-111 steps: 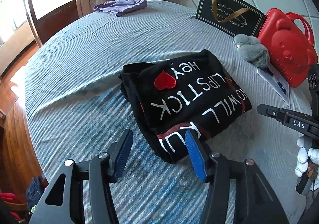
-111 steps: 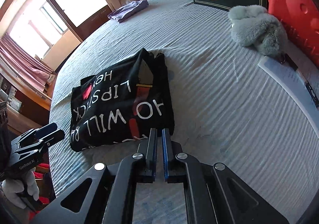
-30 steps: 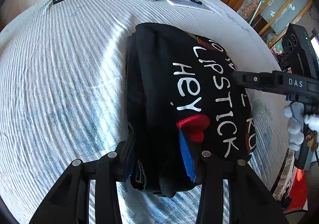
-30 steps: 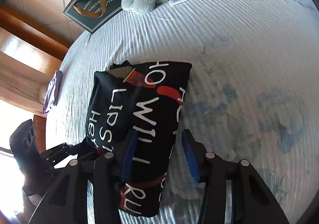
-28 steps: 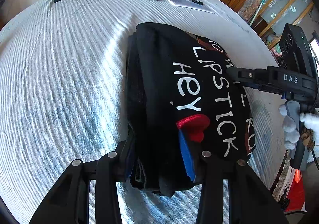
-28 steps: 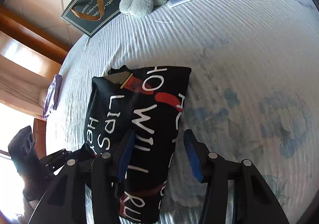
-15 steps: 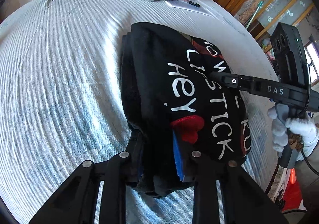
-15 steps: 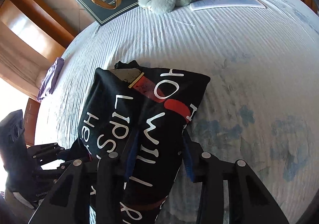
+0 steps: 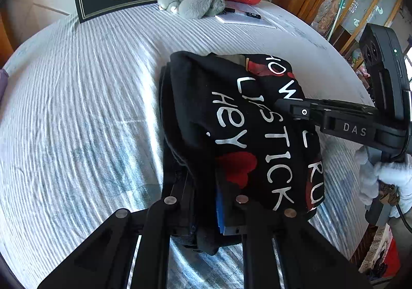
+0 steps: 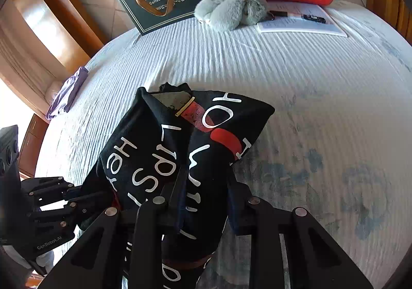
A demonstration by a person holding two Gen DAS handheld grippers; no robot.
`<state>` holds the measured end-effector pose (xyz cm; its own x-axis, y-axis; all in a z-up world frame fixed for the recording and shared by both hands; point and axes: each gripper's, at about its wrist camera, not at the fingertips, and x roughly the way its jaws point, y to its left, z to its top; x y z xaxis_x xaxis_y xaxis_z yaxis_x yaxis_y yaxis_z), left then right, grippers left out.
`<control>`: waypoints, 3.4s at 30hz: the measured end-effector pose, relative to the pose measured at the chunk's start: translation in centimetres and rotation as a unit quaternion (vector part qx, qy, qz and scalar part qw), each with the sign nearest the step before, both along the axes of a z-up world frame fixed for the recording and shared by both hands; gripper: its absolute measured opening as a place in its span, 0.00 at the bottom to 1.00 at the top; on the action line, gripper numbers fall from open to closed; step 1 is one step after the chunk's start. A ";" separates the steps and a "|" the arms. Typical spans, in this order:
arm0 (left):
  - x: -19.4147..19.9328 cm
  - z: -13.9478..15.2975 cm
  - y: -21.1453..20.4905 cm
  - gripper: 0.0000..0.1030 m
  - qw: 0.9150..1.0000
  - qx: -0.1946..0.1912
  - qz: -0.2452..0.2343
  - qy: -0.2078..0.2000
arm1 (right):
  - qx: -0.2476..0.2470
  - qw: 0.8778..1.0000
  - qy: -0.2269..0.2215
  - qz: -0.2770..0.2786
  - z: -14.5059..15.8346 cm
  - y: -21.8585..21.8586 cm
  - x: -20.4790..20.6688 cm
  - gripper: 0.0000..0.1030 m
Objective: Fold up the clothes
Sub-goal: 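Lift the T-shirt bundle with both grippers and carry it toward the lavender cloth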
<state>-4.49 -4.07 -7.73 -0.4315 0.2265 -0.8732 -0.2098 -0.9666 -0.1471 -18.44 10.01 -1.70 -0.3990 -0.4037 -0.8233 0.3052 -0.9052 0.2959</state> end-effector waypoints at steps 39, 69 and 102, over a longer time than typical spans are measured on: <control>-5.0 -5.3 10.0 0.39 0.995 0.021 0.092 -0.031 | -0.034 0.998 -0.013 0.047 -0.1 7.9 -3.3 0.22; -1.0 6.8 7.7 0.14 0.977 -0.030 0.134 0.160 | -0.054 0.979 0.152 0.121 13.6 3.0 -1.4 0.21; 1.6 16.1 -48.7 0.14 0.919 -0.135 0.332 0.166 | -0.293 0.909 0.114 0.275 19.5 -53.7 -8.5 0.21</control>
